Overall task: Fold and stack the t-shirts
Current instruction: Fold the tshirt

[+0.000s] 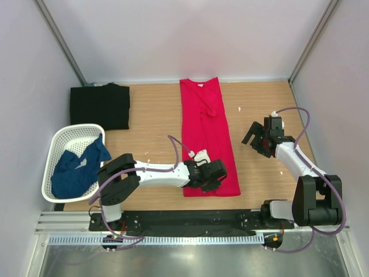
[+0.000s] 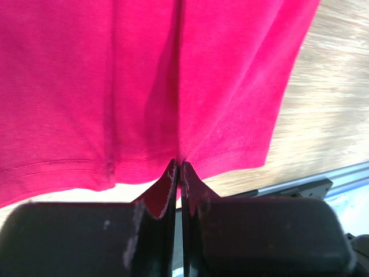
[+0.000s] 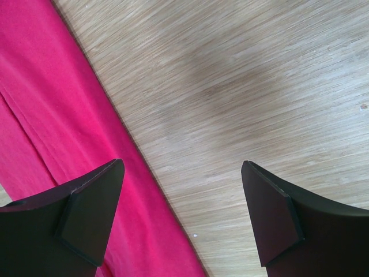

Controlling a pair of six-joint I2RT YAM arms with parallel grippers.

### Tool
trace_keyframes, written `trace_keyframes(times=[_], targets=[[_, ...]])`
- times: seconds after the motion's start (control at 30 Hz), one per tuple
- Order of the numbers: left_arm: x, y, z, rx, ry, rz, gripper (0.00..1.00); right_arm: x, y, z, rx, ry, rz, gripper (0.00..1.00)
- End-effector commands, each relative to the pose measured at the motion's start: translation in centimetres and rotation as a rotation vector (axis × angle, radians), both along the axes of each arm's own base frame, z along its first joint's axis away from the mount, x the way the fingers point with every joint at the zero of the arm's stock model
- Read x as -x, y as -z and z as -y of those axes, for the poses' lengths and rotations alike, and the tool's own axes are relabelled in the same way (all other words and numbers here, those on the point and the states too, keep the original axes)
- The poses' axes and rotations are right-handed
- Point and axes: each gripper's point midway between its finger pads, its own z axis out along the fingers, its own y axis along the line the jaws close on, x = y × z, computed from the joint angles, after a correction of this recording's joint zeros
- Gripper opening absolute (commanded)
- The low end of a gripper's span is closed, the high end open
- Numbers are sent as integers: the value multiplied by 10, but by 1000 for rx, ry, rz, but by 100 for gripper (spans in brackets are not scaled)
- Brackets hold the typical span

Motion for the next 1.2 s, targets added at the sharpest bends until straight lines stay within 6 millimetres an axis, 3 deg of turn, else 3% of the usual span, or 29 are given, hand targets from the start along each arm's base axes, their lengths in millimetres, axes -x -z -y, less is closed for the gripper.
trace_keyframes(times=[0.0,0.43,0.67,1.17], targets=[[-1,-12,-14,-20,-14,37,3,-5,1,-1,-1,-5,20,89],[1,-4,-26,-58,-20,29,4,-4,6,-2,-10,-9,4,89],[-2,-13,-30,-56,-18,54,3,-4,7,-3,-8,-11,3,89],[-2,-7,-41,-101,-29,49,4,-3,14,-2,-8,-9,-17,89]])
